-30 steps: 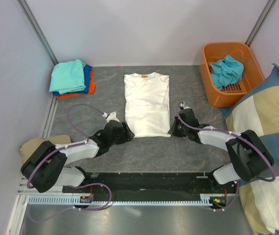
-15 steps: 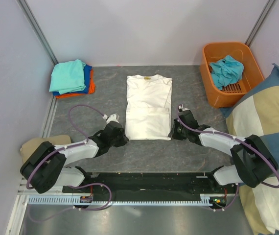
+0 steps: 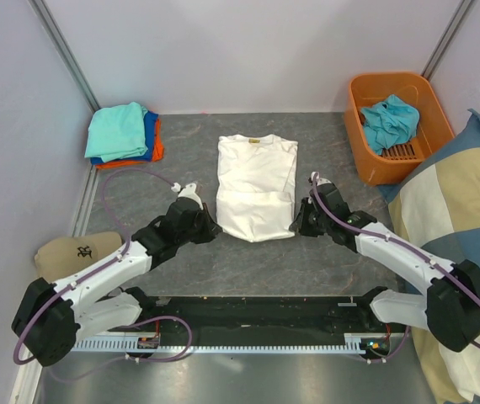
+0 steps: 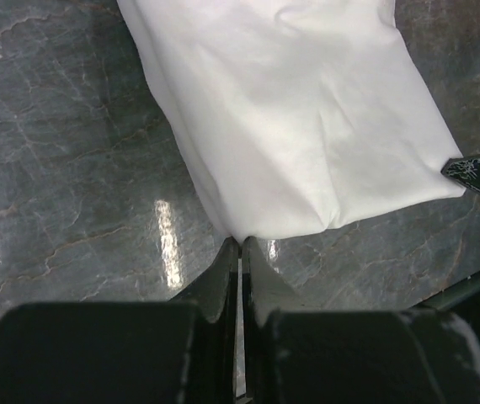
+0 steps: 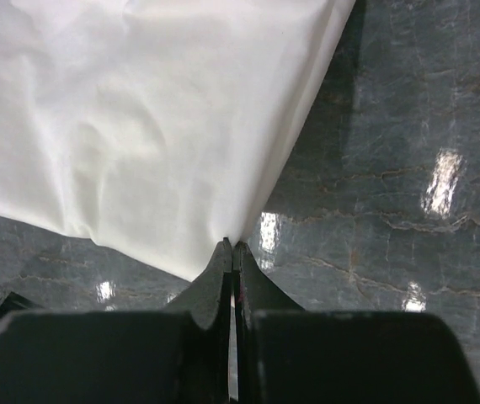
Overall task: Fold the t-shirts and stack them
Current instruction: Fold the tshirt
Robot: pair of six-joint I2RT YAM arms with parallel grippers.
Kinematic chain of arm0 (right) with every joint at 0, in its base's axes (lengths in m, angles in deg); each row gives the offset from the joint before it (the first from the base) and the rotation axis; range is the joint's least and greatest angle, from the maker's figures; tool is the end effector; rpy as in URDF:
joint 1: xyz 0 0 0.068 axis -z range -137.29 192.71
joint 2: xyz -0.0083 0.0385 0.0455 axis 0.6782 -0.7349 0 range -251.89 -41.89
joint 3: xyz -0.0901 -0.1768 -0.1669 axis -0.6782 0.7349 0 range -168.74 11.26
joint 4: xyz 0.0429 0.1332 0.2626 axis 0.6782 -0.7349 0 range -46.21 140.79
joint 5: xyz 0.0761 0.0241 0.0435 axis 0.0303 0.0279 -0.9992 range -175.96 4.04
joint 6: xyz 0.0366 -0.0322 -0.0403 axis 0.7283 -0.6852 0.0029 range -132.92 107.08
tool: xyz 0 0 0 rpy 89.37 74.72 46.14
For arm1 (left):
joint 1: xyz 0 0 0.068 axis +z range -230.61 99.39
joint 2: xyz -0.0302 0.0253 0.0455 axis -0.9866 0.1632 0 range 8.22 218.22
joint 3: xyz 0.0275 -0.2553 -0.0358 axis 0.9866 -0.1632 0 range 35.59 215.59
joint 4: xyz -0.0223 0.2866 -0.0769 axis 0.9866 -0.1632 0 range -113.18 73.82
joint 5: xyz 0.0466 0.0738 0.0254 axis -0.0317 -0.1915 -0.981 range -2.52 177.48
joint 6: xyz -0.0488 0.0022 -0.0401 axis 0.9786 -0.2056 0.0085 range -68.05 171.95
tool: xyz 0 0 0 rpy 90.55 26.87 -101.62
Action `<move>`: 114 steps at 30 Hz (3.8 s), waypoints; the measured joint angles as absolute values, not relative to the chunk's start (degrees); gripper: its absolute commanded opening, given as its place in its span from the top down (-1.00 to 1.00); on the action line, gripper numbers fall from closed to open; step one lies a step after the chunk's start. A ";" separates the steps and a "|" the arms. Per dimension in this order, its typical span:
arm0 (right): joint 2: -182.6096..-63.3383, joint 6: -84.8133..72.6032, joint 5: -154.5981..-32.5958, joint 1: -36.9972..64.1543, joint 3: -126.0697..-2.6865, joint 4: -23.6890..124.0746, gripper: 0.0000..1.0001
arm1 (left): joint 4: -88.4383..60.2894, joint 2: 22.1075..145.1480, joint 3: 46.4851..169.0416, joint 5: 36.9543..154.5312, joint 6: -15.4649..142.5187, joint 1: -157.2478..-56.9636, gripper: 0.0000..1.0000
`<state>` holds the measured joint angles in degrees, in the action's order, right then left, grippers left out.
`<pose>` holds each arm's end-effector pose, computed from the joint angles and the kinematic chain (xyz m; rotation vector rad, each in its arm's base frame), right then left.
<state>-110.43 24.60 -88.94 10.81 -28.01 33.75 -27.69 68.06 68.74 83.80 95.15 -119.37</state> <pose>0.2446 0.1551 0.1714 0.0956 2.4712 0.6175 0.2130 -0.1670 0.1804 -0.1266 2.3274 -0.6857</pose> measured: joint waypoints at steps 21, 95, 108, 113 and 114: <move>-88.00 36.66 -87.41 -2.31 -20.95 14.56 1.00 | -50.55 42.53 61.64 87.45 107.45 -134.12 0.96; -144.00 23.31 -79.15 28.14 -54.13 53.42 -0.64 | -20.32 88.45 85.70 76.17 86.84 -94.39 -1.00; -128.37 22.54 -87.80 23.42 -40.77 46.12 -0.64 | -19.99 73.02 69.48 86.51 88.96 -99.76 -1.00; -122.08 22.15 -89.44 22.48 -36.14 42.03 -0.65 | -20.32 68.27 67.43 88.34 90.03 -102.89 -1.00; -120.70 21.91 -89.60 22.08 -35.00 41.77 -0.65 | -20.34 67.46 67.08 88.91 90.30 -102.93 -1.00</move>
